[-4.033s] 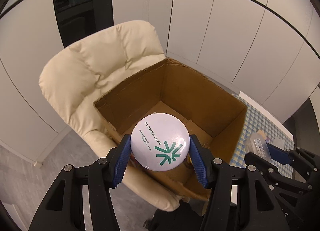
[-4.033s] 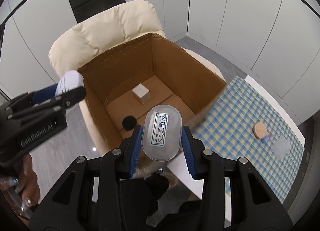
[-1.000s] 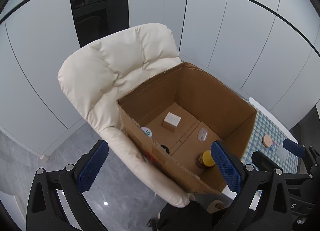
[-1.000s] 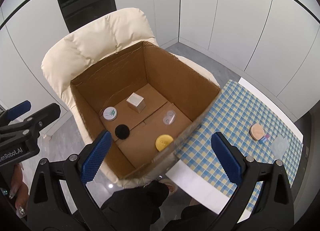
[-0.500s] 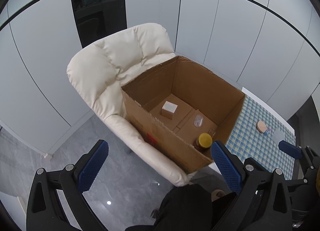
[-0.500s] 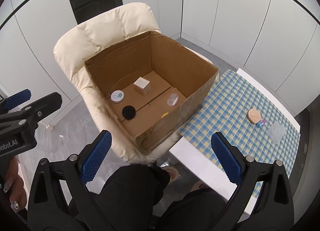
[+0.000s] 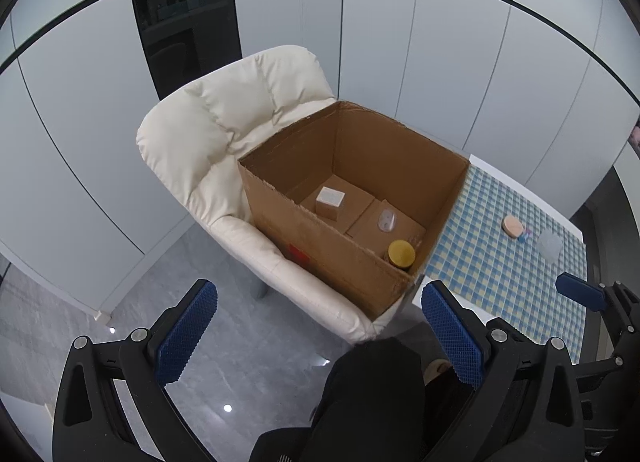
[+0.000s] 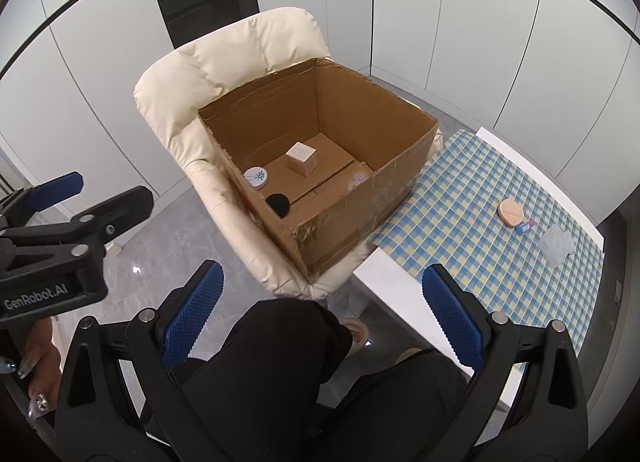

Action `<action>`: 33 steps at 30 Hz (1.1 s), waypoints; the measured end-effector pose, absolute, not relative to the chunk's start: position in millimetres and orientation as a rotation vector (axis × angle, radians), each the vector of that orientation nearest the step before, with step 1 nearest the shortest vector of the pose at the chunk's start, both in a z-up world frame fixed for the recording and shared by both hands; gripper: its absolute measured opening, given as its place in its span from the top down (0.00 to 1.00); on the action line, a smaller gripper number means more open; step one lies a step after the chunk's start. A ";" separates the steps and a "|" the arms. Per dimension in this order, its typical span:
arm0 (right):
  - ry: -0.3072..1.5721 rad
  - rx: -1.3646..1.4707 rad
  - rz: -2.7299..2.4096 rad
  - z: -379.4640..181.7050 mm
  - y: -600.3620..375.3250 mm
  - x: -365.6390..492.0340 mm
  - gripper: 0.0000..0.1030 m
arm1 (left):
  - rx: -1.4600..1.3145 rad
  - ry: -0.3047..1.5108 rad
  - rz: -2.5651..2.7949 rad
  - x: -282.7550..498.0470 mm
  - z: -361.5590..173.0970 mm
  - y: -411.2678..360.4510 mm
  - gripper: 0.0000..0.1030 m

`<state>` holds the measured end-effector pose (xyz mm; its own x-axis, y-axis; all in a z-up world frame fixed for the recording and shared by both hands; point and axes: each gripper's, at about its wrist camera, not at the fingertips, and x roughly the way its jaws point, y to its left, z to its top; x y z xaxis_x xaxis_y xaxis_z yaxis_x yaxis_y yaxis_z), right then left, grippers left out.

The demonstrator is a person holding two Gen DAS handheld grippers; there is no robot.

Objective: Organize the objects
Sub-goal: 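Withdraw both open tools from the cardboard box back toward the table, then move both open tools over the checked cloth toward the sponge and container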

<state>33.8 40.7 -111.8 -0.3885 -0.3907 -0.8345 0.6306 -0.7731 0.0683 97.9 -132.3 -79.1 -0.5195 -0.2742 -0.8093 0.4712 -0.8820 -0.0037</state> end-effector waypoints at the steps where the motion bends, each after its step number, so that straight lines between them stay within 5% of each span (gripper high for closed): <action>1: 0.345 1.208 -2.172 -111.7 42.3 37.4 0.02 | 1.219 0.307 -2.397 101.5 -78.2 -129.7 0.01; 33: 0.234 1.288 -2.183 -144.0 135.9 127.9 0.02 | 1.321 0.337 -2.483 166.4 -90.4 -68.4 0.01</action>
<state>127.9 135.9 -144.0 -0.3597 -0.3964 -0.8446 0.5661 -0.8123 0.1401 166.4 -68.4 -90.4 -0.5281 -0.1580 -0.8343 0.3748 -0.9250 -0.0621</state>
